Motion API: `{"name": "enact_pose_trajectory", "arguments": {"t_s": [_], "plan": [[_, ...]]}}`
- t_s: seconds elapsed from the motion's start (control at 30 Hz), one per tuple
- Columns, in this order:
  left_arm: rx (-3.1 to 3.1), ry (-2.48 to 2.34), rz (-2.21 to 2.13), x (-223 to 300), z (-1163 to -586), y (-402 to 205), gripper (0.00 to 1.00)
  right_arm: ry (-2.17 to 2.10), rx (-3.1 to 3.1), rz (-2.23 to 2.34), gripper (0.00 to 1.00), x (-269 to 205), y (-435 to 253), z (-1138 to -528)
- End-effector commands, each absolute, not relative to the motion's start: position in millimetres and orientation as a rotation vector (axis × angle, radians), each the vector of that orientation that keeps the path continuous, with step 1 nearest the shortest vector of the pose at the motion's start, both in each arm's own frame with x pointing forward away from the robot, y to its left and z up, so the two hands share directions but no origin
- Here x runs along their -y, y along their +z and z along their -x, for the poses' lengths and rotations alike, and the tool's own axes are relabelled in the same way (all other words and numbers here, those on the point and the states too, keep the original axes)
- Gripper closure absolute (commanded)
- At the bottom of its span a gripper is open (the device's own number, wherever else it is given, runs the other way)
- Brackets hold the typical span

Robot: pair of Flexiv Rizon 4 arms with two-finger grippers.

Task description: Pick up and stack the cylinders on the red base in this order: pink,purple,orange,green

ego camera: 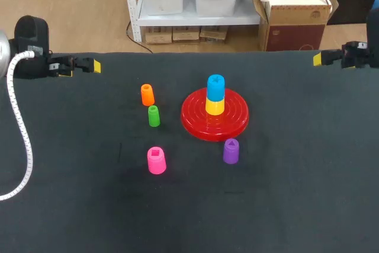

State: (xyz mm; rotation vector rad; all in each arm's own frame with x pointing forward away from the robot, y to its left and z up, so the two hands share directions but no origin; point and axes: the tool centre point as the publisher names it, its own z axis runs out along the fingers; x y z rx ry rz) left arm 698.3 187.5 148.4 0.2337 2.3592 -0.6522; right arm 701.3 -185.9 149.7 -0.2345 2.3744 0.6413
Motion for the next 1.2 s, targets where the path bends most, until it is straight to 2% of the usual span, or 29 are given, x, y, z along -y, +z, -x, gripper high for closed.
{"name": "enact_pose_trajectory", "arguments": {"t_s": [0.03,0.3,0.53,0.67,0.83,1.2], "plan": [[-2.370,-0.640,-0.230,-186,-699,150,0.00,0.638,-2.374,0.232,0.00,185,150,-700],[-2.383,-0.642,-0.286,-177,-701,150,0.00,0.638,-2.374,0.232,0.00,185,150,-700],[-2.152,-0.711,-1.071,-141,-687,164,0.00,0.638,-2.374,0.232,0.00,185,150,-700],[-2.042,-0.775,-1.456,-148,-674,173,0.00,0.638,-2.374,0.232,0.00,185,150,-700],[-1.970,-0.804,-1.738,-160,-671,179,0.00,0.638,-2.374,0.232,0.00,185,150,-700],[-2.010,-0.704,-1.978,-181,-664,165,0.00,0.638,-2.374,0.232,0.00,185,150,-700]]}}
